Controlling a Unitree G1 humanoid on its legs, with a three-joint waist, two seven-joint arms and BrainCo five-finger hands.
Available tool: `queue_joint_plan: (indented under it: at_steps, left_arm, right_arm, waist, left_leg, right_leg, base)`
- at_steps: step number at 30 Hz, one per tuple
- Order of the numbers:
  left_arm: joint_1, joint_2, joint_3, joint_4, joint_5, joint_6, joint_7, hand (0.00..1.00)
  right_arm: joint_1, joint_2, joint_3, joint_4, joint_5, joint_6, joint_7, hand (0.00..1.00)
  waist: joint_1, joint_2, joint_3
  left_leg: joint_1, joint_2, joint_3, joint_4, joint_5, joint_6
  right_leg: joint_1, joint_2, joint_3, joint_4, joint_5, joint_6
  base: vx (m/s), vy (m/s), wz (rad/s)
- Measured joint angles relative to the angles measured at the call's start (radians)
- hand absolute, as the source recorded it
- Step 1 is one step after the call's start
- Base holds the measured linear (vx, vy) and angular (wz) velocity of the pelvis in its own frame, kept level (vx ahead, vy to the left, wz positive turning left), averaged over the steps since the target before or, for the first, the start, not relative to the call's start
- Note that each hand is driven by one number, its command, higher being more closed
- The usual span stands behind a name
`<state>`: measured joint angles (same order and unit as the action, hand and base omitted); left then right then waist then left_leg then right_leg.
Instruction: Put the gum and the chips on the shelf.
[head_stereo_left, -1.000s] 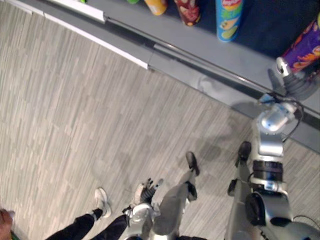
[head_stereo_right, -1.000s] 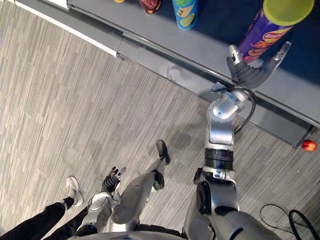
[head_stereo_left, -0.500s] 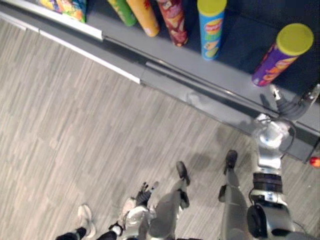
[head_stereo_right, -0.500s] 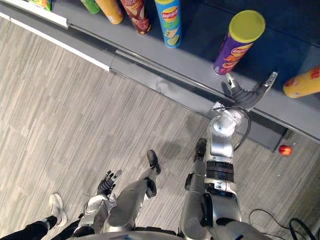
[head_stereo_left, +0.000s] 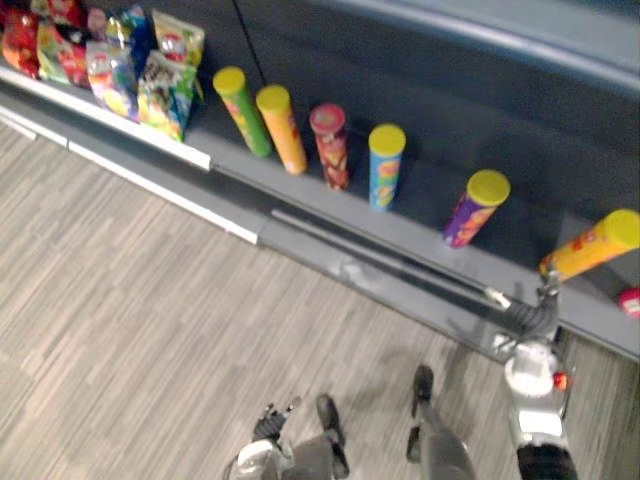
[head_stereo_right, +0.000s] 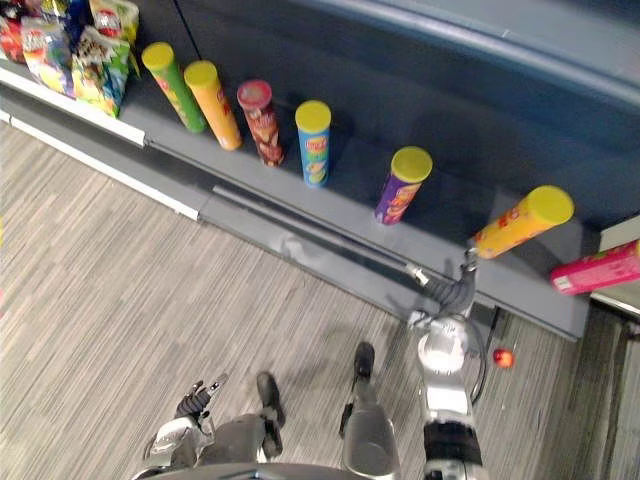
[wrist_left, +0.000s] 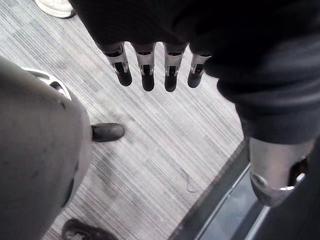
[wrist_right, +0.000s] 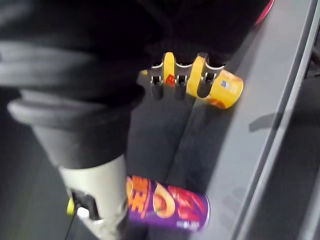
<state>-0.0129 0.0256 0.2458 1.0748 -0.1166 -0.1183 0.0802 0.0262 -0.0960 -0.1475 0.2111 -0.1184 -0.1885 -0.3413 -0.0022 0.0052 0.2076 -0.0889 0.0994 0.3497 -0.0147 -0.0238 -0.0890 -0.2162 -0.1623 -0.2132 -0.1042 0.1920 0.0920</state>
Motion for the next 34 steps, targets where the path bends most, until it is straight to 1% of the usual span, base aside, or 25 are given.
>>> queue_joint_plan:
  at_steps: [1, 3, 4, 5, 6, 7, 9, 10, 12, 13, 14, 15, 17, 18, 19, 20, 21, 23, 24, 26, 29, 34]
  left_arm:
    - [0.006, 0.000, 0.004, 0.000, 0.011, 0.000, 0.000, 0.00]
    - [0.028, 0.001, 0.026, 0.001, 0.024, 0.004, -0.006, 0.00]
    - [0.036, 0.002, 0.033, 0.001, 0.024, 0.006, -0.007, 0.00]
    - [0.048, 0.004, 0.037, 0.002, 0.024, 0.011, -0.008, 0.00]
    - [0.056, 0.006, 0.037, 0.003, 0.025, 0.013, -0.008, 0.00]
    - [0.059, 0.006, 0.037, 0.007, 0.028, 0.013, -0.009, 0.00]
    - [0.062, 0.012, 0.038, 0.034, 0.055, 0.015, -0.010, 0.00]
    - [0.064, 0.013, 0.038, 0.036, 0.057, 0.015, -0.011, 0.00]
    - [0.076, 0.012, 0.038, 0.036, 0.061, 0.014, -0.017, 0.00]
    - [0.078, 0.012, 0.038, 0.037, 0.061, 0.014, -0.017, 0.00]
    - [0.080, 0.012, 0.038, 0.037, 0.062, 0.015, -0.018, 0.00]
    - [0.081, 0.012, 0.038, 0.037, 0.062, 0.015, -0.018, 0.00]
    - [0.086, 0.010, 0.064, 0.038, 0.063, 0.015, -0.019, 0.00]
    - [0.087, 0.009, 0.073, 0.039, 0.064, 0.017, -0.019, 0.00]
    - [0.091, 0.005, 0.094, 0.043, 0.064, 0.022, -0.019, 0.00]
    - [0.095, 0.002, 0.104, 0.043, 0.062, 0.023, -0.020, 0.00]
    - [0.097, -0.006, 0.122, 0.044, 0.060, 0.024, -0.020, 0.00]
    - [0.099, -0.013, 0.142, 0.046, 0.059, 0.034, -0.026, 0.00]
    - [0.101, -0.022, 0.154, 0.053, 0.059, 0.034, -0.030, 0.00]
    - [0.103, -0.023, 0.164, 0.061, 0.057, 0.035, -0.042, 0.00]
    - [0.106, -0.027, 0.179, 0.061, 0.057, 0.036, -0.052, 0.00]
    - [0.104, -0.028, 0.185, 0.068, 0.056, 0.041, -0.056, 0.00]
  right_arm:
    - [0.020, 0.001, 0.011, 0.001, 0.000, 0.000, 0.017, 0.00]
    - [0.087, 0.022, 0.022, 0.034, 0.001, -0.005, 0.098, 0.00]
    - [0.096, 0.027, 0.024, 0.054, 0.002, -0.005, 0.113, 0.00]
    - [0.115, 0.030, 0.036, 0.103, 0.006, -0.006, 0.141, 0.00]
    - [0.130, 0.033, 0.039, 0.162, 0.012, -0.007, 0.163, 0.00]
    - [0.140, 0.034, 0.038, 0.199, 0.016, -0.006, 0.174, 0.00]
    - [0.176, 0.036, 0.033, 0.342, 0.021, 0.002, 0.204, 0.00]
    - [0.182, 0.037, 0.026, 0.379, 0.021, 0.005, 0.213, 0.00]
    - [0.204, 0.037, -0.013, 0.522, 0.021, 0.015, 0.222, 0.00]
    - [0.209, 0.037, -0.026, 0.555, 0.021, 0.016, 0.222, 0.00]
    - [0.213, 0.037, -0.054, 0.621, 0.020, 0.023, 0.221, 0.00]
    - [0.215, 0.037, -0.067, 0.650, 0.020, 0.030, 0.221, 0.00]
    - [0.212, 0.039, -0.123, 0.775, 0.024, 0.054, 0.221, 0.00]
    - [0.212, 0.040, -0.135, 0.796, 0.035, 0.056, 0.221, 0.00]
    - [0.210, 0.050, -0.178, 0.839, 0.091, 0.059, 0.223, 0.00]
    - [0.211, 0.056, -0.197, 0.851, 0.115, 0.063, 0.226, 0.00]
    - [0.214, 0.066, -0.217, 0.869, 0.168, 0.077, 0.235, 0.00]
    - [0.216, 0.070, -0.242, 0.887, 0.214, 0.087, 0.243, 0.00]
    - [0.220, 0.072, -0.259, 0.889, 0.225, 0.091, 0.249, 0.00]
    - [0.218, 0.075, -0.287, 0.904, 0.259, 0.098, 0.267, 0.00]
    - [0.216, 0.084, -0.339, 0.911, 0.297, 0.121, 0.281, 0.00]
    - [0.204, 0.095, -0.366, 0.929, 0.336, 0.124, 0.280, 0.00]
  waist:
    - [0.000, -0.003, -0.010]
    - [-0.004, -0.012, -0.042]
    - [-0.005, -0.015, -0.054]
    - [-0.008, -0.020, -0.074]
    - [-0.010, -0.022, -0.080]
    - [-0.013, -0.023, -0.087]
    - [-0.021, -0.025, -0.113]
    - [-0.021, -0.026, -0.116]
    - [-0.023, -0.026, -0.132]
    - [-0.024, -0.026, -0.133]
    - [-0.024, -0.026, -0.134]
    - [-0.024, -0.027, -0.135]
    - [-0.024, -0.030, -0.141]
    - [-0.024, -0.031, -0.141]
    - [-0.024, -0.030, -0.141]
    - [-0.024, -0.029, -0.142]
    - [-0.024, -0.029, -0.149]
    - [-0.024, -0.025, -0.154]
    - [-0.024, -0.023, -0.168]
    - [-0.024, -0.021, -0.176]
    - [-0.023, -0.018, -0.181]
    - [-0.023, -0.016, -0.183]
  left_leg:
    - [0.008, 0.001, 0.002, -0.001, -0.003, -0.002]
    - [0.045, 0.004, 0.025, -0.003, -0.016, -0.005]
    - [0.051, 0.004, 0.030, -0.003, -0.019, -0.005]
    - [0.066, 0.005, 0.050, -0.007, -0.023, -0.006]
    - [0.090, 0.004, 0.058, -0.014, -0.027, -0.008]
    - [0.099, 0.003, 0.063, -0.018, -0.028, -0.008]
    - [0.123, 0.004, 0.081, -0.019, -0.036, -0.010]
    - [0.130, 0.004, 0.084, -0.020, -0.038, -0.012]
    - [0.155, 0.005, 0.103, -0.025, -0.042, -0.013]
    - [0.162, 0.004, 0.105, -0.028, -0.042, -0.014]
    - [0.169, 0.003, 0.105, -0.034, -0.042, -0.013]
    - [0.174, 0.002, 0.105, -0.036, -0.043, -0.014]
    - [0.181, 0.000, 0.105, -0.039, -0.045, -0.017]
    - [0.182, 0.000, 0.105, -0.040, -0.045, -0.017]
    - [0.193, -0.002, 0.106, -0.047, -0.043, -0.016]
    - [0.200, -0.002, 0.107, -0.053, -0.042, -0.016]
    - [0.203, -0.002, 0.108, -0.054, -0.041, -0.016]
    - [0.216, -0.003, 0.110, -0.063, -0.042, -0.017]
    - [0.220, -0.005, 0.112, -0.072, -0.042, -0.017]
    - [0.225, -0.005, 0.114, -0.075, -0.042, -0.017]
    - [0.239, -0.004, 0.116, -0.085, -0.041, -0.018]
    - [0.238, 0.000, 0.115, -0.084, -0.042, -0.020]
  right_leg:
    - [0.006, 0.001, 0.001, 0.000, -0.002, 0.001]
    - [0.033, 0.006, 0.016, 0.000, -0.009, 0.003]
    - [0.035, 0.008, 0.025, 0.000, -0.009, 0.003]
    - [0.038, 0.010, 0.039, 0.000, -0.009, 0.003]
    - [0.051, 0.013, 0.052, 0.000, -0.011, 0.005]
    - [0.056, 0.014, 0.056, 0.000, -0.011, 0.005]
    - [0.070, 0.018, 0.070, 0.000, -0.014, 0.005]
    - [0.075, 0.019, 0.074, 0.000, -0.016, 0.007]
    - [0.088, 0.023, 0.089, 0.000, -0.017, 0.007]
    - [0.092, 0.023, 0.092, 0.000, -0.017, 0.007]
    - [0.101, 0.023, 0.092, 0.000, -0.018, 0.007]
    - [0.103, 0.023, 0.092, 0.000, -0.020, 0.009]
    - [0.107, 0.022, 0.092, 0.000, -0.021, 0.008]
    - [0.108, 0.022, 0.092, 0.000, -0.021, 0.008]
    - [0.116, 0.022, 0.091, 0.000, -0.022, 0.007]
    - [0.120, 0.023, 0.091, 0.000, -0.023, 0.006]
    - [0.125, 0.023, 0.091, 0.000, -0.028, 0.001]
    - [0.137, 0.023, 0.091, 0.000, -0.033, 0.002]
    - [0.137, 0.023, 0.092, 0.000, -0.033, 0.002]
    - [0.141, 0.023, 0.092, 0.000, -0.034, 0.001]
    - [0.153, 0.026, 0.089, 0.000, -0.038, 0.000]
    - [0.152, 0.030, 0.087, 0.000, -0.042, -0.001]
  base:
    - [0.08, -0.004, -0.10]
    - [0.09, -0.001, -0.21]
    - [0.06, 0.002, -0.35]
    - [0.05, 0.000, -0.38]
    - [0.05, -0.001, -0.34]
    - [0.04, -0.002, -0.24]
    - [0.03, -0.004, -0.20]
    - [0.03, -0.010, -0.22]
    - [0.03, -0.012, -0.21]
    - [0.01, -0.012, -0.13]
    - [-0.01, -0.015, -0.04]
    - [0.00, 0.000, 0.00]
    - [0.00, 0.000, 0.00]
    - [-0.02, -0.031, 0.02]
    - [0.00, 0.000, 0.00]
    - [0.00, 0.000, 0.00]
    - [0.00, 0.000, 0.00]
    - [-0.04, -0.026, -0.02]
    - [0.00, 0.000, 0.00]
    - [0.00, 0.000, 0.00]
    - [0.00, 0.000, 0.00]
    - [0.00, -0.019, 0.01]
